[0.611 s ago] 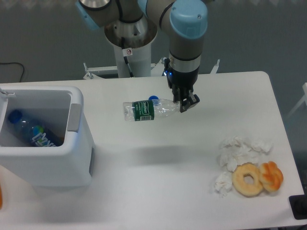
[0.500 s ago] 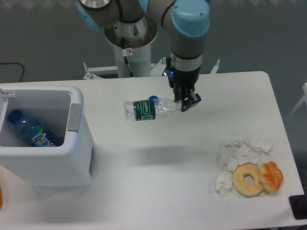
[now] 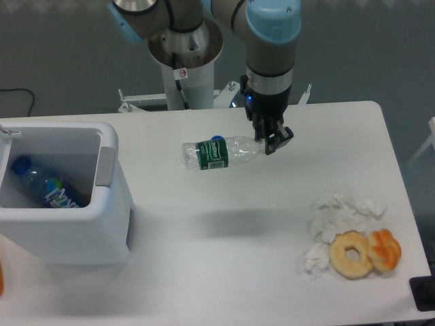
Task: Place the plastic bottle in the trash can
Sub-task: 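Lift the held green-label plastic bottle upward with the gripper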
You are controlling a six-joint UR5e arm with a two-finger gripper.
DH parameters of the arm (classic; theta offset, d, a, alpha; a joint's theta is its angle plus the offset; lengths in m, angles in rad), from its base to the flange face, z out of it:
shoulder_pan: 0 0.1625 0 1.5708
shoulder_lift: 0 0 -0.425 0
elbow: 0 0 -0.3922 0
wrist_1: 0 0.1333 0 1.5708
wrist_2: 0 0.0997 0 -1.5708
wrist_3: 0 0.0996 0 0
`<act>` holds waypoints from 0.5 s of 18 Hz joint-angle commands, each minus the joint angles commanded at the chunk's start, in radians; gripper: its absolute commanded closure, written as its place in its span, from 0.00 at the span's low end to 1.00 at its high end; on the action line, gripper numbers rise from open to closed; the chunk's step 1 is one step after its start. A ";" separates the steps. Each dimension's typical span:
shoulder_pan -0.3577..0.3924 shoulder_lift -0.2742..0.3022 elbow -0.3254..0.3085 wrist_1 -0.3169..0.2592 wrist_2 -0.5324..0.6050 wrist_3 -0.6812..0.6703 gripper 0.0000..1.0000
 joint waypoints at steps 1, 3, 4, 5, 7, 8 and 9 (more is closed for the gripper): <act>0.000 0.006 0.012 -0.015 0.000 -0.029 0.64; 0.000 0.023 0.032 -0.032 0.000 -0.069 0.64; 0.000 0.029 0.045 -0.046 0.000 -0.089 0.64; 0.000 0.034 0.057 -0.063 0.000 -0.109 0.64; 0.000 0.058 0.060 -0.081 0.002 -0.166 0.64; -0.002 0.071 0.060 -0.082 0.000 -0.193 0.64; -0.002 0.081 0.060 -0.082 0.002 -0.216 0.64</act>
